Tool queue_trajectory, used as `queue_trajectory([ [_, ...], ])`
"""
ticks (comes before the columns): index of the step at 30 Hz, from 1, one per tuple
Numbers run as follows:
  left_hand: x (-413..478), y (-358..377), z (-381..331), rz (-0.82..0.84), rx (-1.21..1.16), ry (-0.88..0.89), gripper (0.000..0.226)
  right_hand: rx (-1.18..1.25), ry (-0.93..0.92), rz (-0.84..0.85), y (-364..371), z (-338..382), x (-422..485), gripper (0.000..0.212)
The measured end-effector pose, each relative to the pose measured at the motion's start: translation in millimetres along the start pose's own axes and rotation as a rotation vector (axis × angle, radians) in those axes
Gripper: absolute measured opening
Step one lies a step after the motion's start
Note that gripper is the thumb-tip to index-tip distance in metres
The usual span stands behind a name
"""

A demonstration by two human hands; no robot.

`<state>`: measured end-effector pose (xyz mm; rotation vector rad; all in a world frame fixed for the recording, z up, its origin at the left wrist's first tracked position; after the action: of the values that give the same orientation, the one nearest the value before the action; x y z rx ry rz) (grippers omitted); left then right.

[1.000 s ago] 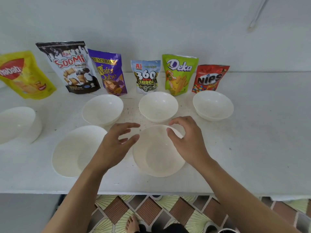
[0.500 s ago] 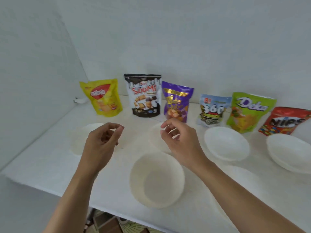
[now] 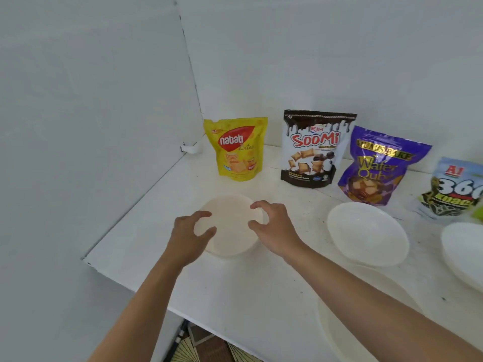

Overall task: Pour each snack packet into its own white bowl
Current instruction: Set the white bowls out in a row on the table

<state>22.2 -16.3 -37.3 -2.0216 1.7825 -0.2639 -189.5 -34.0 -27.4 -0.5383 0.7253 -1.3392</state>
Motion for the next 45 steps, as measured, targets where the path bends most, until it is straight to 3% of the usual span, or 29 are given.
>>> queue_trajectory([
  [6, 14.7, 5.5, 13.7, 0.121, -0.035, -0.085, 0.034, -0.111, 0.061, 0.129, 15.5, 0.9, 21.7, 0.043],
  [11, 14.7, 2.8, 10.3, 0.121, -0.086, -0.09, 0.056, -0.157, 0.04, 0.141, 16.0, -0.4, 21.5, 0.052],
  [21, -10.6, 30.5, -85.8, 0.152, -0.184, 0.17, 0.063, 0.046, -0.054, -0.19, -81.9, -14.7, -16.8, 0.039],
  [29, -72.4, 120.2, -157.4, 0.264, -0.213, 0.307, 0.073, 0.087, -0.083, -0.395, -178.3, -86.8, -89.8, 0.03],
  [39, -185.3, 274.4, -220.0, 0.346, -0.256, 0.383, 0.085, 0.1, -0.087, -0.431, -284.1, -222.2, -204.9, 0.032],
  [45, -255.2, 362.6, -235.9, 0.454, -0.24, 0.356, 0.086, 0.025, -0.059, -0.416, -329.5, -301.2, -283.4, 0.046],
])
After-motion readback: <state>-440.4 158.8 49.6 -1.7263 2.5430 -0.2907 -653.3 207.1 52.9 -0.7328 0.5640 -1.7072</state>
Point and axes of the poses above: each hand's wrist, its own x-axis towards the middle knuckle, its own y-axis out of the palm, z = x × y, the point moved 2 cm from there along x, towards the middle knuckle, and after that the axes turned 15 degrees about -x, right-handed, at the moved point
